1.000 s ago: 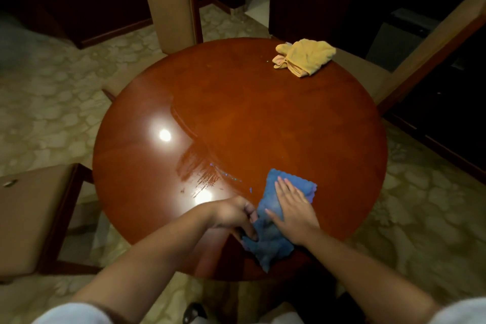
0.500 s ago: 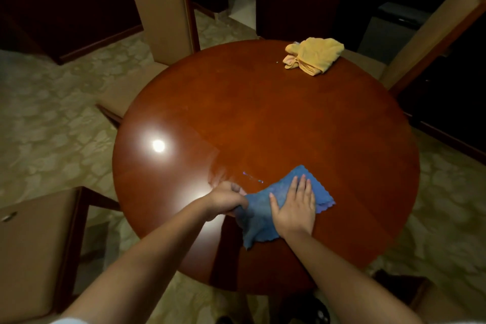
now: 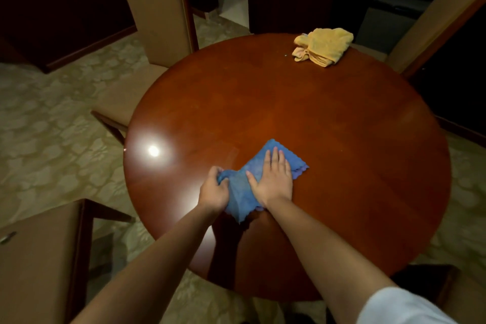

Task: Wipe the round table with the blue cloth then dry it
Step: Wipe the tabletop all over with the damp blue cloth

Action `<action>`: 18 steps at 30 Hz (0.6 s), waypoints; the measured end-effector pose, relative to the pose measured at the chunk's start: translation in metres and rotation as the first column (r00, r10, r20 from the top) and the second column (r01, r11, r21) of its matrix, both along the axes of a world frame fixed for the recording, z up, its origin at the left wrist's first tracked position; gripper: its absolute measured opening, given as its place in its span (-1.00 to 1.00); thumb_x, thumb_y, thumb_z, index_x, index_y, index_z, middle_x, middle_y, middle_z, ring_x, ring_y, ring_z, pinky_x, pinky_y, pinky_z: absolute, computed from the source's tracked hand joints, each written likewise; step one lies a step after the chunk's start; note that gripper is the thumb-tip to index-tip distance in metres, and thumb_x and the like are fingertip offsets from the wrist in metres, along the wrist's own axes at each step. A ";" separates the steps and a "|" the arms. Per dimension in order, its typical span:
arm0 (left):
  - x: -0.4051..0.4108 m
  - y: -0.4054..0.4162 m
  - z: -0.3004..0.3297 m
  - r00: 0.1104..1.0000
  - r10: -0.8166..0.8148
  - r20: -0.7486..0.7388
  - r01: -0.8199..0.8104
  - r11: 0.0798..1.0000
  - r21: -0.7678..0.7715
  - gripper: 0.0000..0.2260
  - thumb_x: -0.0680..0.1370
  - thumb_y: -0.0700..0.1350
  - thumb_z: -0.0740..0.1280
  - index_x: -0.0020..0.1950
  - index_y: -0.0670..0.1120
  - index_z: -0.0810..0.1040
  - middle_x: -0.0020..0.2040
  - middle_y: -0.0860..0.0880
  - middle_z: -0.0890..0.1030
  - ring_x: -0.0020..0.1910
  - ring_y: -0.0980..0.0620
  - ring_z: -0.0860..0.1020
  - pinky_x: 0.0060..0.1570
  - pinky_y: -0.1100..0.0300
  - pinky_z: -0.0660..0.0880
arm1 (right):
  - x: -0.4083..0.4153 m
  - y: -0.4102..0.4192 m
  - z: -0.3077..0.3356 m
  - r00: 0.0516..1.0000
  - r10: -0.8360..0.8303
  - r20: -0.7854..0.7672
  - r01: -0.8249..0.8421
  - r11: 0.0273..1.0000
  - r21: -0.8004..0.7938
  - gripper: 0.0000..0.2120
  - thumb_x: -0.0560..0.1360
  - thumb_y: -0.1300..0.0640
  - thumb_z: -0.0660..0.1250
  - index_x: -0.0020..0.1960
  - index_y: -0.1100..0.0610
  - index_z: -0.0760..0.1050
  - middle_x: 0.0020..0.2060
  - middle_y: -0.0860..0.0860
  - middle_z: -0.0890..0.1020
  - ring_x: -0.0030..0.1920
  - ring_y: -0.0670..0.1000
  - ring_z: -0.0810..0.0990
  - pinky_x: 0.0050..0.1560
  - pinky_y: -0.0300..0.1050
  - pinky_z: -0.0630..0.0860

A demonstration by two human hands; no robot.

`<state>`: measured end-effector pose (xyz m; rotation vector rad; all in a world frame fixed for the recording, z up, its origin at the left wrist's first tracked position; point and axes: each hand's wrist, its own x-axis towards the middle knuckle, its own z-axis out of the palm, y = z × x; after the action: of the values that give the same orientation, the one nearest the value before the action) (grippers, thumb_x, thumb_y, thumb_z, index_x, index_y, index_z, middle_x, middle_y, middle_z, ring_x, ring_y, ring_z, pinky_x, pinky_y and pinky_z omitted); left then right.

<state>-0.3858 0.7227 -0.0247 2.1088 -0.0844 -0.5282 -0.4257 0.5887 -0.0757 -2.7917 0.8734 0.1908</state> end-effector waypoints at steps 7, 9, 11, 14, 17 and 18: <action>-0.018 0.009 0.015 0.925 0.032 -0.380 -0.104 0.980 -0.171 -0.75 0.48 -0.32 0.38 0.02 -0.12 0.37 -0.21 -0.08 0.53 -0.34 0.03 0.53 -0.48 0.23 0.51 | -0.010 0.010 0.002 0.997 -0.081 -0.006 0.081 0.996 0.024 -0.17 0.56 -0.33 -0.09 0.54 0.24 -0.23 0.54 0.15 -0.17 0.54 0.08 -0.21 0.51 -0.03 -0.23; -0.011 0.015 0.020 0.889 0.042 -0.456 -0.120 0.982 -0.143 -0.67 0.43 -0.38 0.40 0.06 -0.14 0.35 -0.25 -0.13 0.51 -0.40 -0.02 0.51 -0.52 0.19 0.50 | -0.009 0.015 0.003 0.993 -0.121 -0.010 0.121 0.992 0.043 -0.16 0.55 -0.33 -0.09 0.54 0.25 -0.25 0.54 0.16 -0.19 0.54 0.09 -0.22 0.50 -0.03 -0.24; 0.000 0.021 0.026 0.888 0.072 -0.455 -0.141 0.983 -0.118 -0.65 0.40 -0.42 0.40 0.08 -0.18 0.36 -0.27 -0.19 0.50 -0.42 -0.07 0.49 -0.51 0.15 0.51 | -0.004 0.018 0.004 0.989 -0.149 0.001 0.149 0.987 0.053 -0.15 0.55 -0.34 -0.11 0.54 0.25 -0.26 0.53 0.17 -0.20 0.53 0.10 -0.24 0.50 -0.01 -0.25; 0.009 0.026 0.033 0.916 0.106 -0.387 -0.144 0.987 -0.071 -0.70 0.41 -0.42 0.39 0.02 -0.19 0.39 -0.23 -0.19 0.53 -0.37 -0.10 0.54 -0.41 0.09 0.55 | 0.009 0.020 0.001 0.992 -0.118 0.032 0.116 0.992 0.058 -0.14 0.54 -0.36 -0.12 0.54 0.25 -0.26 0.53 0.17 -0.20 0.53 0.11 -0.26 0.49 -0.01 -0.28; 0.016 0.027 0.037 0.939 0.129 -0.320 -0.152 0.987 -0.047 -0.74 0.43 -0.42 0.36 -0.11 -0.13 0.36 -0.28 -0.14 0.51 -0.40 -0.05 0.51 -0.45 0.16 0.49 | 0.024 0.025 -0.003 0.991 -0.108 0.073 0.104 0.992 0.065 -0.14 0.54 -0.36 -0.09 0.54 0.23 -0.25 0.53 0.17 -0.18 0.53 0.11 -0.24 0.49 0.00 -0.27; 0.020 0.027 0.038 0.947 0.132 -0.293 -0.151 0.988 -0.043 -0.73 0.43 -0.42 0.35 -0.15 -0.12 0.34 -0.31 -0.13 0.49 -0.44 -0.03 0.49 -0.49 0.20 0.45 | 0.029 0.027 -0.004 0.990 -0.113 0.084 0.107 0.991 0.076 -0.15 0.54 -0.36 -0.08 0.54 0.22 -0.23 0.54 0.17 -0.16 0.53 0.12 -0.23 0.48 0.00 -0.26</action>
<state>-0.3658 0.7499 0.0131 1.9354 0.2138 -0.7308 -0.3966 0.6157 -0.0800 -2.6549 0.9764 0.0795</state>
